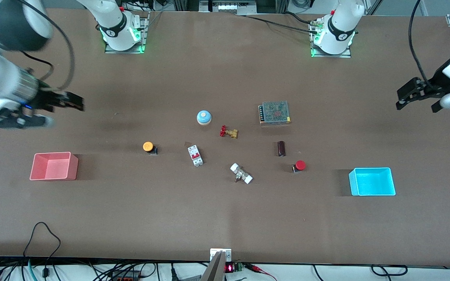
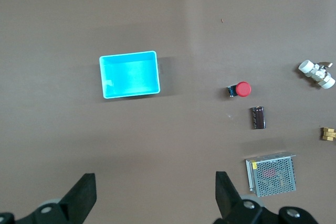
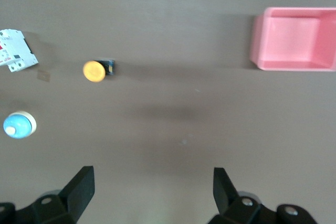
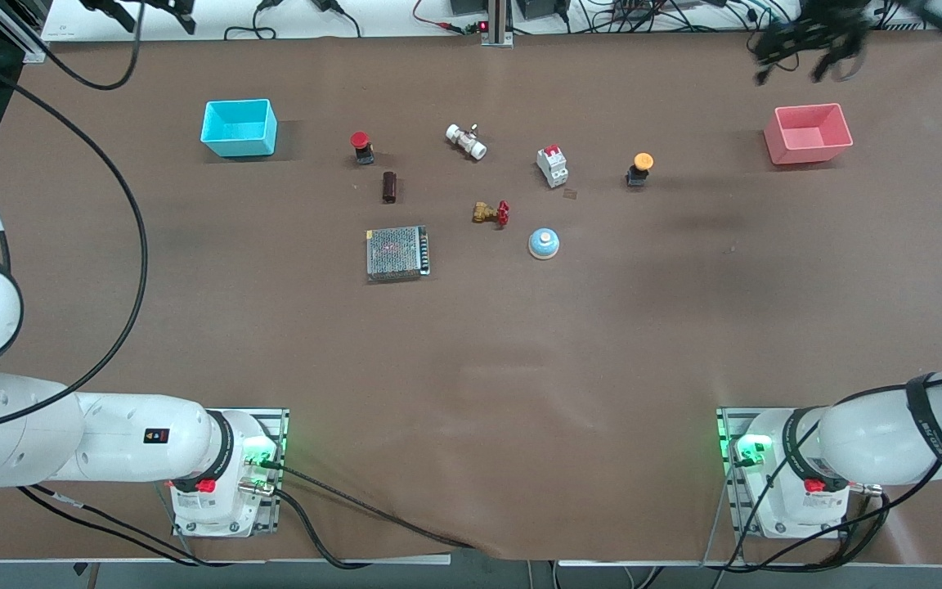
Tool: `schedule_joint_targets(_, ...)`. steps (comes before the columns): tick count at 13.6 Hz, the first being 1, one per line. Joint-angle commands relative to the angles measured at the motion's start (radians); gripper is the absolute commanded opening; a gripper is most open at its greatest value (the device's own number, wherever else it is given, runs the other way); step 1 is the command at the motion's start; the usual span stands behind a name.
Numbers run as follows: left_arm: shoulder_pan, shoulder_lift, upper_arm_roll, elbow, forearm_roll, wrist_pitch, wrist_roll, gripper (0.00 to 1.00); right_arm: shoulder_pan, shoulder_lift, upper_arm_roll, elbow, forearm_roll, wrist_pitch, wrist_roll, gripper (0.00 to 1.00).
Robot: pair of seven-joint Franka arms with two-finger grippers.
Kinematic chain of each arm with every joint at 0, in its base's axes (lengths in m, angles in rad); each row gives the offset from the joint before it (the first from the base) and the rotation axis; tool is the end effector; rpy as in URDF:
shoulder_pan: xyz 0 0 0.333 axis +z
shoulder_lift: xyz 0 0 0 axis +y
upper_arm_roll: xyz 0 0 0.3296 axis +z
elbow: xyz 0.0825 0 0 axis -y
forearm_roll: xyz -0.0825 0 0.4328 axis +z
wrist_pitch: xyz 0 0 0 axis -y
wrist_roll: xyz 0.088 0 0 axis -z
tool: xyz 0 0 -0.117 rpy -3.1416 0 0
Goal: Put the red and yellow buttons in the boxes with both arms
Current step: 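Lower the right gripper toward the yellow button while the left gripper reaches the red button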
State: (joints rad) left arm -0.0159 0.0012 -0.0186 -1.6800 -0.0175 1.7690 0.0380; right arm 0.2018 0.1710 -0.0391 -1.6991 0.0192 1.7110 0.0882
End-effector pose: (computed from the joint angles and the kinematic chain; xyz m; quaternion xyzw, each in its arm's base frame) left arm 0.6196 -0.0231 0.5880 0.9984 -0.0349 0.0439 0.0086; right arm 0.6346 0.1074 0.4656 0.9962 0.0351 -0.0795 0.0040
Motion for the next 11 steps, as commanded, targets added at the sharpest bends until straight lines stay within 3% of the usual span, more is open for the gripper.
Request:
schedule_joint_targets(1, -0.006, 0.087, -0.032, 0.01, -0.01, 0.049, -0.03, 1.0, 0.07, 0.092, -0.007, 0.012, 0.005, 0.079, 0.033, 1.0)
schedule_joint_targets(7, -0.01, 0.289, -0.125, 0.023, -0.007, 0.23, -0.199, 1.0, 0.156, 0.268, -0.007, 0.012, -0.012, 0.217, 0.031, 1.0)
schedule_joint_targets(11, -0.094, 0.417, -0.127, 0.023, -0.002, 0.38, -0.341, 1.0, 0.172, 0.335, -0.007, 0.012, 0.002, 0.283, 0.041, 1.0)
